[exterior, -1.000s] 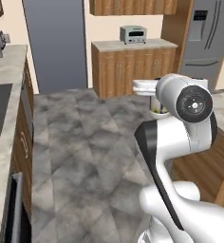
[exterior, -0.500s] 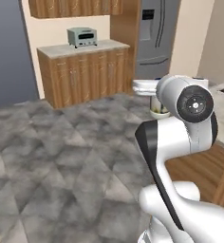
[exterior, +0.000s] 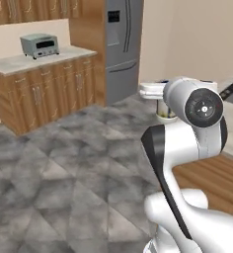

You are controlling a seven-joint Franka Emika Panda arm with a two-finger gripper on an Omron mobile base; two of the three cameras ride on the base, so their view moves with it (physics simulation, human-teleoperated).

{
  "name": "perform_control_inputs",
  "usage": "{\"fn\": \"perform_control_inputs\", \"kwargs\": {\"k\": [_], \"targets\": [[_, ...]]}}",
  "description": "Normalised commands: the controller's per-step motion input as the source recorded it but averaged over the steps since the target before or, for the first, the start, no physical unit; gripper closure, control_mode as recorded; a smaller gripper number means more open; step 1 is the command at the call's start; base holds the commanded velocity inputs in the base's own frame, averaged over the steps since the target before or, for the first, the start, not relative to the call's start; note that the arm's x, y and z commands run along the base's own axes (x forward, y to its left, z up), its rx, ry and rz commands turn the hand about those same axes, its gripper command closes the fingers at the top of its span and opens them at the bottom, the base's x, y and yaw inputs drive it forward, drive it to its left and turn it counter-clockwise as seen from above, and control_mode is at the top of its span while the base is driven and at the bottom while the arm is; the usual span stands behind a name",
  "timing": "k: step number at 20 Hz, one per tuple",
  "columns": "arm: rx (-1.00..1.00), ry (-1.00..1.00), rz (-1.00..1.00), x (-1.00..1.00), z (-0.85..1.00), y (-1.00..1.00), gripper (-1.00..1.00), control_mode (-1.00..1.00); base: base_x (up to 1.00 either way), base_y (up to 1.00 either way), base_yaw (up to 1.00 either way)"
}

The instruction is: Collect the turmeric, mayonnaise, and shaker from the cabinet and place them next to the stove.

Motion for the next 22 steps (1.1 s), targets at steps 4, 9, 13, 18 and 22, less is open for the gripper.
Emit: {"fn": "perform_control_inputs", "kwargs": {"k": [4,9,13,18,22], "targets": [[0.00,0.00,0.00,0.00,0.00,0.00,1.00,1.00,0.83,0.61,-0.43],[0.00,0.00,0.00,0.00,0.00,0.00,1.00,1.00,0.79,0.56,-0.44],[0.00,0.00,0.00,0.00,0.00,0.00,1.00,1.00,0.64,0.46,-0.48],[0.00,0.00,0.00,0.00,0.00,0.00,1.00,1.00,0.60,0.49,-0.49],[0.00,0.00,0.00,0.00,0.00,0.00,1.00,1.00,0.65,0.44,-0.48]]}}
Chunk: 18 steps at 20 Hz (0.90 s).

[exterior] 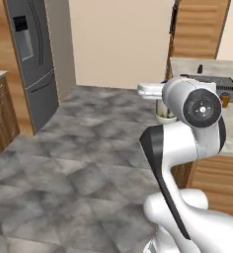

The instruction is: Collect the turmeric, mayonnaise, and shaker from the cabinet and place them next to the stove.

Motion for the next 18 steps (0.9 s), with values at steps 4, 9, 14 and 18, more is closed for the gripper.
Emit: {"fn": "perform_control_inputs", "kwargs": {"k": [4,9,14,18], "targets": [[0.00,0.00,0.00,0.00,0.00,0.00,1.00,1.00,0.67,0.46,-0.47],[0.00,0.00,0.00,0.00,0.00,0.00,1.00,1.00,0.71,0.43,-0.45],[0.00,0.00,0.00,0.00,0.00,0.00,1.00,1.00,0.72,0.41,-0.45],[0.00,0.00,0.00,0.00,0.00,0.00,1.00,1.00,0.73,0.45,-0.45]]}}
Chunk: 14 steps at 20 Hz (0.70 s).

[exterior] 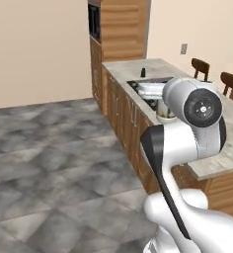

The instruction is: Collect the turmeric, mayonnaise, and shaker from the cabinet and place them next to the stove.

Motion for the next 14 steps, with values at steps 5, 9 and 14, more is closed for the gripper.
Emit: {"fn": "perform_control_inputs", "kwargs": {"k": [5,9,14], "targets": [[0.00,0.00,0.00,0.00,0.00,0.00,1.00,1.00,0.67,0.49,-0.45],[0.00,0.00,0.00,0.00,0.00,0.00,1.00,1.00,0.49,0.52,-0.50],[0.00,0.00,0.00,0.00,0.00,0.00,1.00,1.00,0.36,0.49,-0.52]]}}
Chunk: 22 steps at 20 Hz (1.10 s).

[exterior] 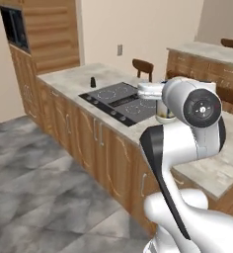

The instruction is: Collect the turmeric, mayonnaise, and shaker from the cabinet and place them next to the stove.

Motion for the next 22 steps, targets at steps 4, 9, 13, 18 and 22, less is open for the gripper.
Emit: {"fn": "perform_control_inputs", "kwargs": {"k": [4,9,13,18,22], "targets": [[0.00,0.00,0.00,0.00,0.00,0.00,1.00,1.00,0.35,0.48,-0.52],[0.00,0.00,0.00,0.00,0.00,0.00,1.00,1.00,0.34,0.52,-0.52],[0.00,0.00,0.00,0.00,0.00,0.00,1.00,1.00,0.32,0.53,-0.51],[0.00,0.00,0.00,0.00,0.00,0.00,1.00,1.00,0.28,0.54,-0.51],[0.00,0.00,0.00,0.00,0.00,0.00,1.00,1.00,0.21,0.55,-0.52]]}}
